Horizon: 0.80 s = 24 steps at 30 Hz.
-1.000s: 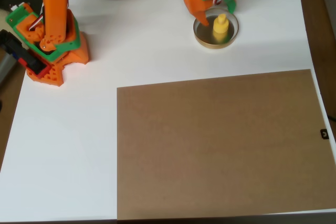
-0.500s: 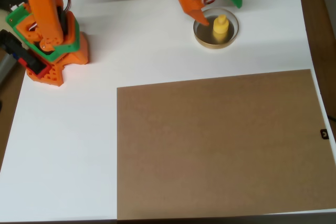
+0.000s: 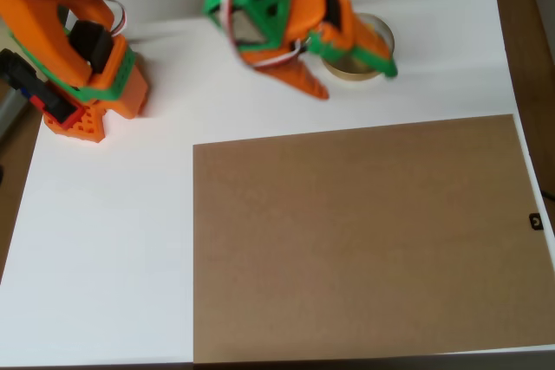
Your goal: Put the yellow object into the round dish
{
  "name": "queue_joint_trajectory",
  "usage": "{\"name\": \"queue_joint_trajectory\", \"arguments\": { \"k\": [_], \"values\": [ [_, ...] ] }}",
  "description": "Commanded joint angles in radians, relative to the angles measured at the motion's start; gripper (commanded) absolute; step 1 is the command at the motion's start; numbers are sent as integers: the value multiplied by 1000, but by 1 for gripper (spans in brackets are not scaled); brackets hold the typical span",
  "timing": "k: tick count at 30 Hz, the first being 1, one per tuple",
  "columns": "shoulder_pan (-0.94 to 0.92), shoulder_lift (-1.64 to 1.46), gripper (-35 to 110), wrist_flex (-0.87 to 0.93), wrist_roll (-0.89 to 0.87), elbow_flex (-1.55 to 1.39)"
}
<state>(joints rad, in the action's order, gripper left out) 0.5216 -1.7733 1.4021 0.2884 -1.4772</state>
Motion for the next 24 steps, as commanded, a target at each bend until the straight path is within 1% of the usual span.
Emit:
{"name": "queue_joint_trajectory", "arguments": {
  "k": [1, 11, 24],
  "values": [
    [-107, -107, 25, -17, 5, -8],
    [-387, -255, 24, -144, -61, -149],
    [-552, -549, 25, -265, -101, -456]
  ]
}}
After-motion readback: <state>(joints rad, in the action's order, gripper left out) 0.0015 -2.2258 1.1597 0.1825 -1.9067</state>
